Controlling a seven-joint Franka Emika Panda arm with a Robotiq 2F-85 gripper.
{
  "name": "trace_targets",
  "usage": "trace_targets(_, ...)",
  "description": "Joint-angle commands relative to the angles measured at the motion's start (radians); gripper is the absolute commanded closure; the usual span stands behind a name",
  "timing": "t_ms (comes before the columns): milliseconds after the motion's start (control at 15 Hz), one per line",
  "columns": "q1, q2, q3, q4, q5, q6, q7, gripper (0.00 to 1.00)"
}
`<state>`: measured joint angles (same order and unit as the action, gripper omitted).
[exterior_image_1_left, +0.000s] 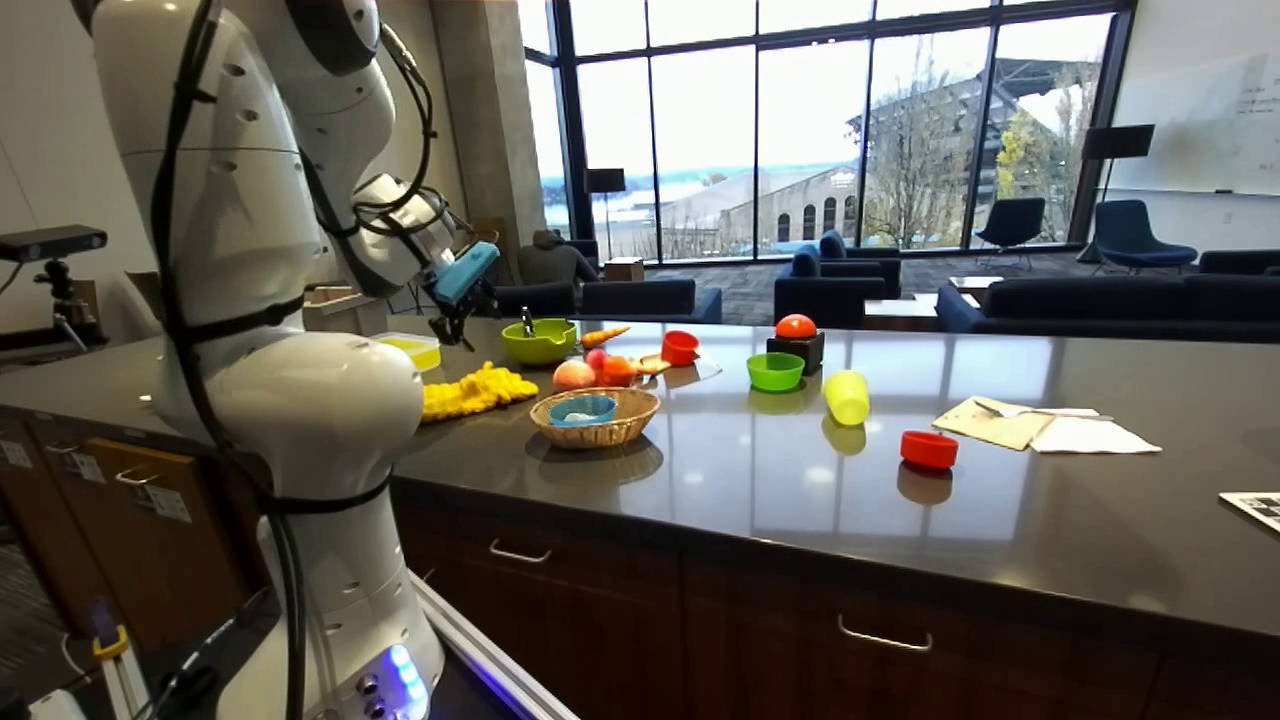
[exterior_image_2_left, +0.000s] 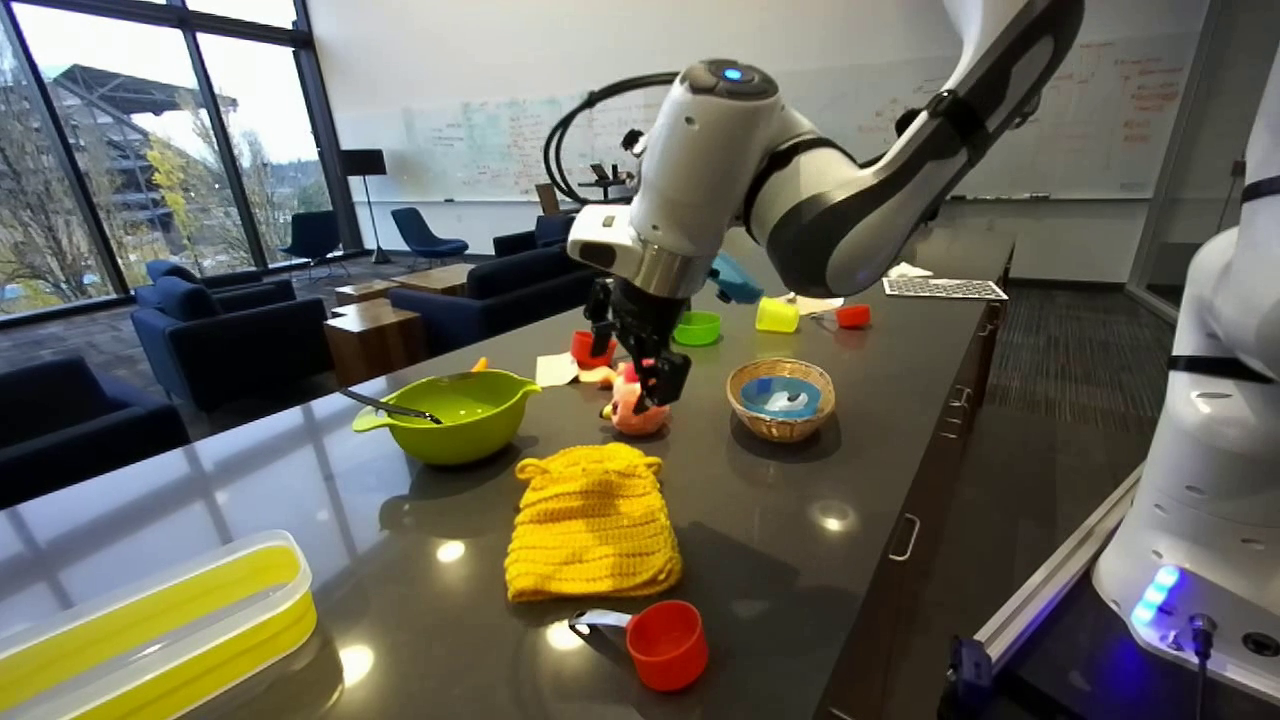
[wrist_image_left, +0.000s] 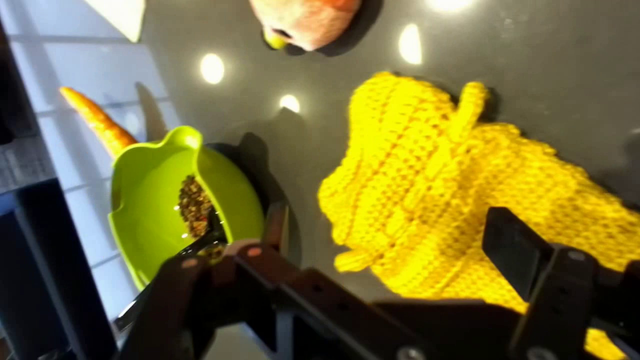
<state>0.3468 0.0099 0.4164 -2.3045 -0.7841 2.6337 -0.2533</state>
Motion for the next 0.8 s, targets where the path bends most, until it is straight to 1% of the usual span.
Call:
trace_targets(0, 0.023, 0.135, -0.009, 0.214, -0.281, -0.079, 0.099, 0.00)
trace_targets(67, 0.026, 0.204, -0.006, 0.277, -0.346, -0.082, 0.142, 0.00)
trace_targets(133, 0.046, 0.267, -0.019, 0.348, -0.313, -0.085, 0.124, 0.00)
trace_targets(200, 0.049, 0.325, -0.019, 0.405, -0.270, -0.076, 0.102, 0.00)
trace_targets(267, 0.055, 0.381, -0.018, 0.463, -0.209, -0.087, 0.070, 0.00)
trace_targets(333, 0.046, 0.441, -0.002, 0.514, -0.099, -0.075, 0.002, 0.00)
trace_targets(400, 0.055, 0.505, 0.006, 0.576, -0.030, -0.086, -0.037, 0.00)
trace_targets(533, 0.079, 0.612, 0.029, 0.690, 0.140, -0.149, -0.140, 0.00)
trace_targets(600, 0.088, 0.496, -0.033, 0.555, 0.074, -0.077, -0.081, 0.00)
trace_targets(667, 0.098, 0.545, -0.029, 0.604, 0.127, -0.093, -0.119, 0.00)
trace_targets(733, 0.107, 0.581, -0.026, 0.642, 0.147, -0.102, -0.134, 0.00)
